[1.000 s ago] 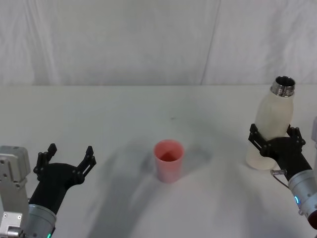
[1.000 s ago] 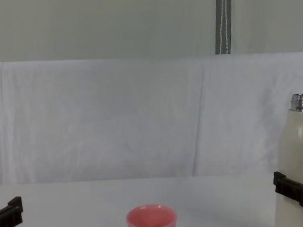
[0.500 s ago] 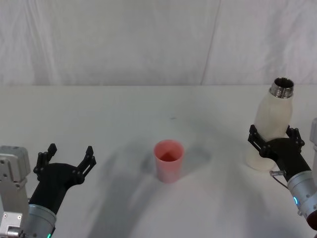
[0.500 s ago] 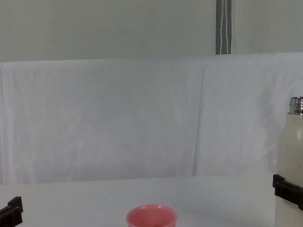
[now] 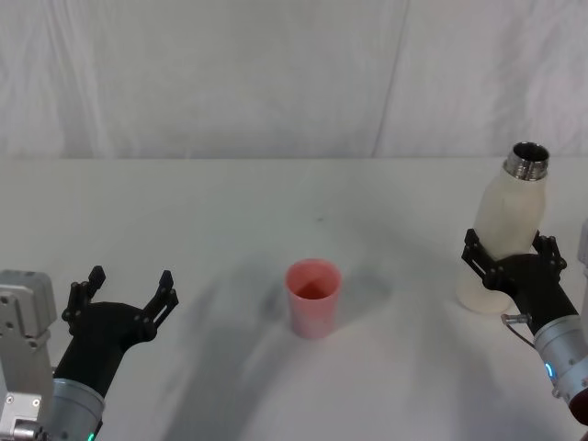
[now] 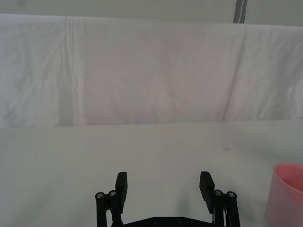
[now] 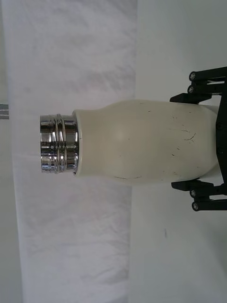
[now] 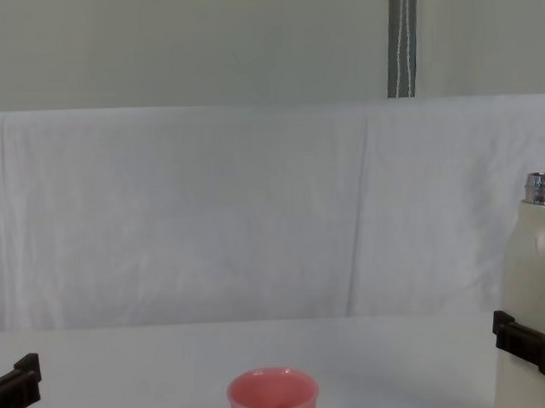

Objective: Grasp the thermos with one hand and pour water into the cup lid.

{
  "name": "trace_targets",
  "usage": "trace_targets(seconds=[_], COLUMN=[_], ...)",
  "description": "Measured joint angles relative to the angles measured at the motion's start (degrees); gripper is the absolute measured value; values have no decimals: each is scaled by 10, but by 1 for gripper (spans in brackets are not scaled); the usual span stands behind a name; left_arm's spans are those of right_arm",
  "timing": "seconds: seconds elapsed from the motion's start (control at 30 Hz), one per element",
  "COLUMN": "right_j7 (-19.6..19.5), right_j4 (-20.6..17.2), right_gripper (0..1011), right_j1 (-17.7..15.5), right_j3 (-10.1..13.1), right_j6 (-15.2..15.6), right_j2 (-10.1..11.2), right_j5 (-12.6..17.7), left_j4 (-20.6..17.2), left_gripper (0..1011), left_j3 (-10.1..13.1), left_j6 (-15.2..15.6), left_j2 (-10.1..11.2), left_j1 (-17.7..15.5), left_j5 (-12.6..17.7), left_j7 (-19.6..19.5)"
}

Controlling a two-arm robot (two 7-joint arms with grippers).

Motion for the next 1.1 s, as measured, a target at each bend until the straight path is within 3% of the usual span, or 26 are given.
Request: trace_targets(seconds=[1.1], right_j7=[1], right_j4=[-1], right_gripper=[1001], right_j1=[-1], right_j3=[0], right_j6=[2], right_j2=[0], right_j5=[-1], left_j4=[0], left_gripper=[1001], left_j3=[0], left_j6=[0], left_j2=[0], left_j1=[0], left_j5=[0], left_j7=[0])
